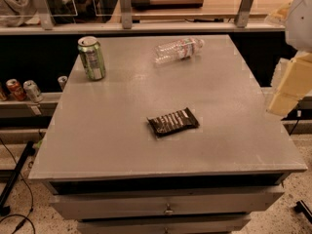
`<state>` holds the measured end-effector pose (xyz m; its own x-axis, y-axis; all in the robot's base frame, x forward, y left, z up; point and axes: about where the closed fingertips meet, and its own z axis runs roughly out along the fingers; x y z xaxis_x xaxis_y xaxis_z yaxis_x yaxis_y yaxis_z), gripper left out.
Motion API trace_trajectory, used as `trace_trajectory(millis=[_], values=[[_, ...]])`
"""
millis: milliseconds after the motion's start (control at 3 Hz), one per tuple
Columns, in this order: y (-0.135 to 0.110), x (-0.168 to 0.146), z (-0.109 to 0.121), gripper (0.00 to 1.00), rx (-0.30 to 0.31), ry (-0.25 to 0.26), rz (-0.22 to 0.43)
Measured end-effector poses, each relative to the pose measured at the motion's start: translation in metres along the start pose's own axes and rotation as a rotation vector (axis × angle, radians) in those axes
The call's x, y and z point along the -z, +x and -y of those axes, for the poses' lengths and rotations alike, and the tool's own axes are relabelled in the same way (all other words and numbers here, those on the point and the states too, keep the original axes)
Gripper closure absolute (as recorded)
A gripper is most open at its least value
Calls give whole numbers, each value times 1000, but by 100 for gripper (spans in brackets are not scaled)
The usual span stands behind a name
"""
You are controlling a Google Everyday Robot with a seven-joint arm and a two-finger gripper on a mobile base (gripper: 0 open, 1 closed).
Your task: Pick green rice chip bag
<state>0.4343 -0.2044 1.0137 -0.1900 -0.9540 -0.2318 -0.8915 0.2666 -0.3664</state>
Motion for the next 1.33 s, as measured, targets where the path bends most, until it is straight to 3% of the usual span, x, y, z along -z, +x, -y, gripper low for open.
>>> trace_trajectory(millis=[667, 1333], values=[[-2, -23, 28, 0, 20, -5, 16], [10, -102, 77, 0, -2, -49, 20]])
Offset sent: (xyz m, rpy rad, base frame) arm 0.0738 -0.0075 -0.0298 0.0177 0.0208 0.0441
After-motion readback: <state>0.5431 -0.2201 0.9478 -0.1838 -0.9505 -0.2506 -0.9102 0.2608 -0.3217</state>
